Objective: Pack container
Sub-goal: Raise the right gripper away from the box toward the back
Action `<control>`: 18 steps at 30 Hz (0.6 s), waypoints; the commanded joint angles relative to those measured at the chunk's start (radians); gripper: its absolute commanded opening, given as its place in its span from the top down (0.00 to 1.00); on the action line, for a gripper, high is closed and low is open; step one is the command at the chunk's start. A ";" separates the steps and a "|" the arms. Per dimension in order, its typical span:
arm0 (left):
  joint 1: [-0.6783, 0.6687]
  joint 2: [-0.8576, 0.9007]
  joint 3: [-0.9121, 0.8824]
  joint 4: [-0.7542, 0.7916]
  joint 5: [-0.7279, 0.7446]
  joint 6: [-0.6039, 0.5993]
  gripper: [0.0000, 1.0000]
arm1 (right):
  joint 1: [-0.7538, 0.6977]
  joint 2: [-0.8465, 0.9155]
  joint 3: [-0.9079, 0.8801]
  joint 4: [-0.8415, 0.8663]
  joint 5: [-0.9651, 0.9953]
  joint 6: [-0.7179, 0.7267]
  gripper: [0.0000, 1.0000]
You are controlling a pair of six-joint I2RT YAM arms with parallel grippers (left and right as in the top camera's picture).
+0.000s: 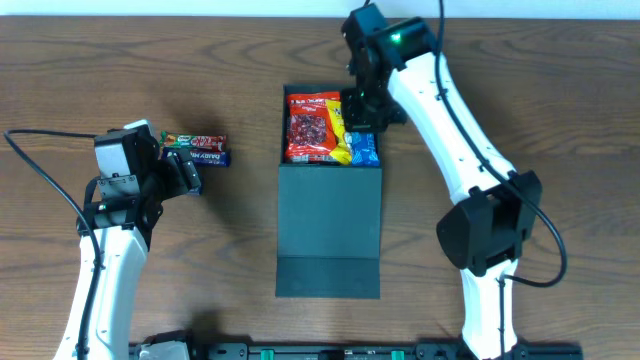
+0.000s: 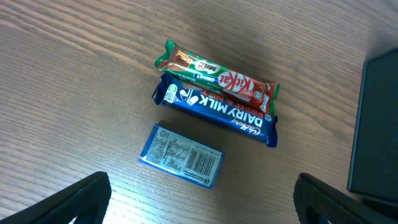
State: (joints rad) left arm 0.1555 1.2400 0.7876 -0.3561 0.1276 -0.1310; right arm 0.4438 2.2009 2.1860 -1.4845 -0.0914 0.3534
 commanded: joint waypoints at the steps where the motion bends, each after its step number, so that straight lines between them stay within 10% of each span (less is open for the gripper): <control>1: 0.001 0.003 0.027 0.002 -0.004 -0.004 0.05 | 0.003 0.005 -0.061 0.024 -0.014 -0.018 0.99; 18: 0.001 0.003 0.027 0.000 -0.004 -0.003 0.05 | -0.006 0.005 -0.206 0.158 0.067 -0.010 0.99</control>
State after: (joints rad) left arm 0.1555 1.2400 0.7876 -0.3561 0.1276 -0.1310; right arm 0.4427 2.2021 1.9877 -1.3296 -0.0673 0.3508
